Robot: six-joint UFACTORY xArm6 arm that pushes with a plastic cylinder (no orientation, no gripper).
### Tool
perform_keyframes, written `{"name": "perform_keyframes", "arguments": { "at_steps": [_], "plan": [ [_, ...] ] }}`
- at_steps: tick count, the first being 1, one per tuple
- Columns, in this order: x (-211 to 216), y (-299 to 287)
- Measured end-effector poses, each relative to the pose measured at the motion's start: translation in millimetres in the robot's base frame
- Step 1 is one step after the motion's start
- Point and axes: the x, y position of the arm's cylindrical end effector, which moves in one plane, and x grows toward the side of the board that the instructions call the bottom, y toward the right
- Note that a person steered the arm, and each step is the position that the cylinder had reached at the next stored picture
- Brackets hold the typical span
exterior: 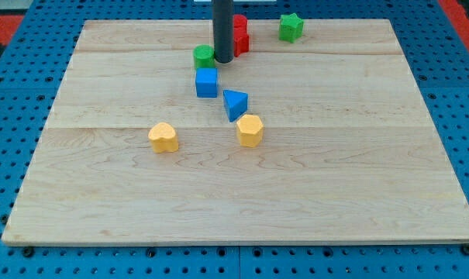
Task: Push green circle closer to blue cube
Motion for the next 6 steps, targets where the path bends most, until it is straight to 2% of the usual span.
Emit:
{"name": "perform_keyframes", "arguments": {
  "at_steps": [1, 2, 3, 4, 5, 6],
  "plan": [
    [-24.1, -42.1],
    [-28.5, -102.2],
    [10.0, -85.4],
    [2.7, -95.4],
    [-43.2, -98.0],
    [-66.9, -99.3]
  ]
}}
